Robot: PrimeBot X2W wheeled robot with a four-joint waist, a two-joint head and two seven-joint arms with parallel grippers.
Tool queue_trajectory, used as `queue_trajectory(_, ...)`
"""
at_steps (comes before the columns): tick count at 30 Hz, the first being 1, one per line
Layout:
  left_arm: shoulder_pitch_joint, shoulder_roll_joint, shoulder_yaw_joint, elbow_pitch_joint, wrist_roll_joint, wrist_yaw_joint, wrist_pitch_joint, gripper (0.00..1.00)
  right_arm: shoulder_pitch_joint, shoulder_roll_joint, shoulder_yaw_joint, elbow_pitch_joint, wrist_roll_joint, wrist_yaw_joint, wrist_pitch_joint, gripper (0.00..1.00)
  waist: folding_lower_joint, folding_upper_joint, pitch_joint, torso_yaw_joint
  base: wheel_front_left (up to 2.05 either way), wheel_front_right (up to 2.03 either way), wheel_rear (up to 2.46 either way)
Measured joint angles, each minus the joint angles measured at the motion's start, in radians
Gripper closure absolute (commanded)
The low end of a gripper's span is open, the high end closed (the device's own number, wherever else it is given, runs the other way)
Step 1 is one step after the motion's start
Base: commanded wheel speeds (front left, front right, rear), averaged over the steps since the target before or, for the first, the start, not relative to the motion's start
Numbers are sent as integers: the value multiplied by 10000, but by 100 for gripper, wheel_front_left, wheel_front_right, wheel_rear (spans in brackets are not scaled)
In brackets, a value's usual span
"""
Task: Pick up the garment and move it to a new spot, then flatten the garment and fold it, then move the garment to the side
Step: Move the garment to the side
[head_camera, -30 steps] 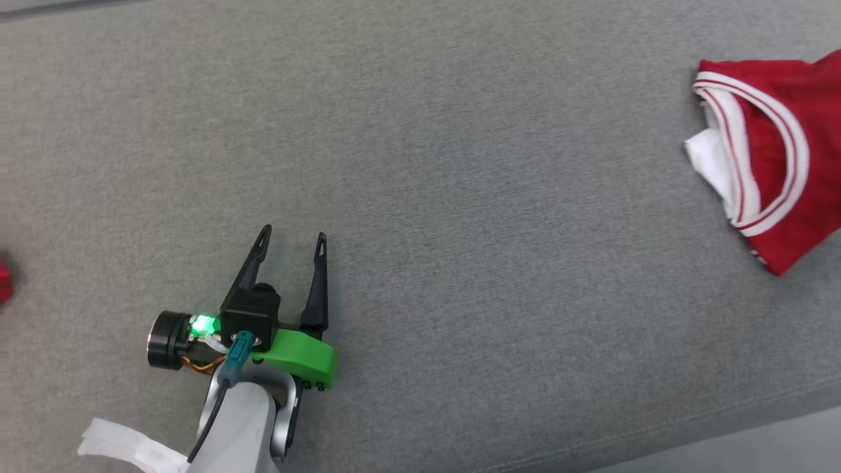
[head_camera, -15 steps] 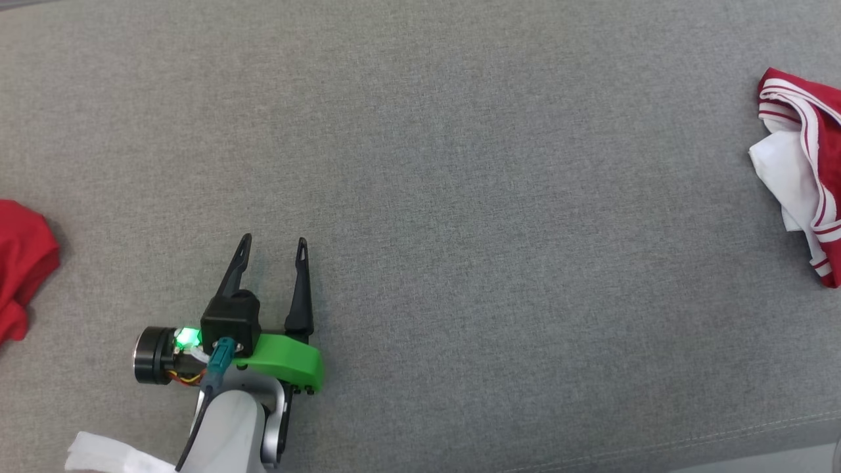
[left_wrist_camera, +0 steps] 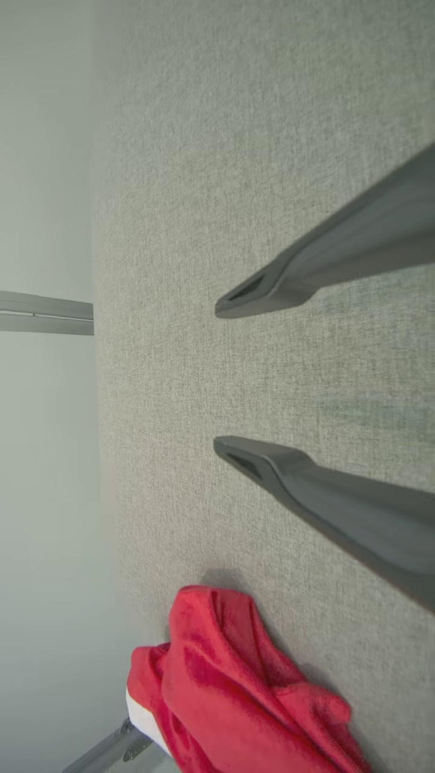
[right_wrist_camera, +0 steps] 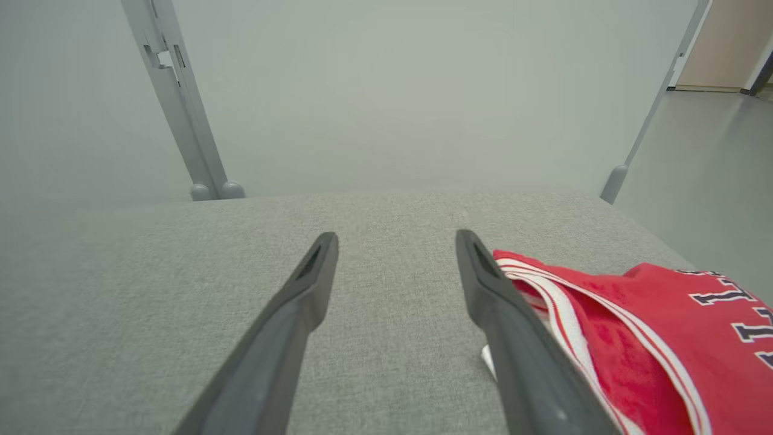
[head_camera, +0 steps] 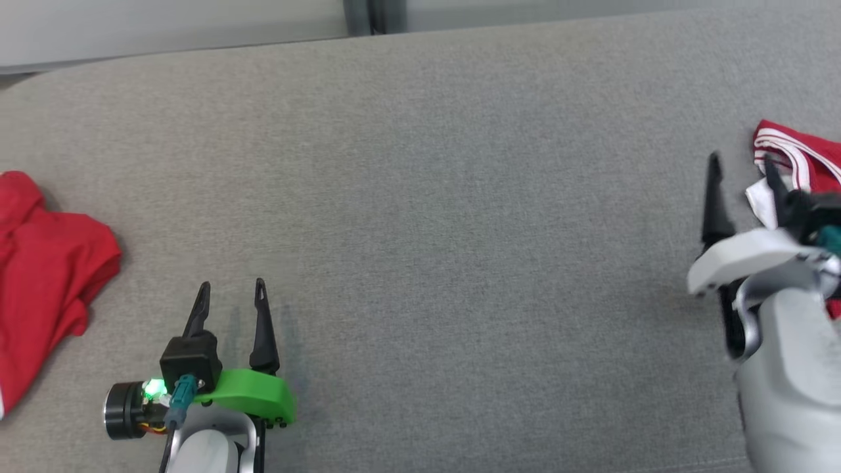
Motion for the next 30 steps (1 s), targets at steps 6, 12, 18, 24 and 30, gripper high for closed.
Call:
queue_trajectory(6, 312, -4, 272, -4, -136, 119, 0, 0, 1174, 516, 738, -564, 439, -2, 0, 0, 0, 0, -499, 381, 0, 0, 0)
queue_trajectory(12, 607, -2, 506, 75, -201, 146, 0, 0, 1968, 719, 1402, -690, 564, -2, 0, 0, 0, 0, -1023, 606, 0, 0, 0)
queue_trajectory(18, 1035, -2, 763, 180, -165, 117, 0, 0, 2394, 740, 1881, -897, 930, 0, 0, 0, 0, 0, -1561, 729, 0, 0, 0)
queue_trajectory(24, 1286, -2, 986, 113, -100, 69, 0, 0, 2713, 740, 2036, -984, 1266, -2, 2, 0, 0, 0, -2019, 811, 0, 0, 0)
queue_trajectory(30, 1333, -2, 1005, 77, -198, 65, 0, 0, 2841, 740, 2065, -1133, 1450, 0, 0, 0, 0, 1, -2124, 951, 0, 0, 0)
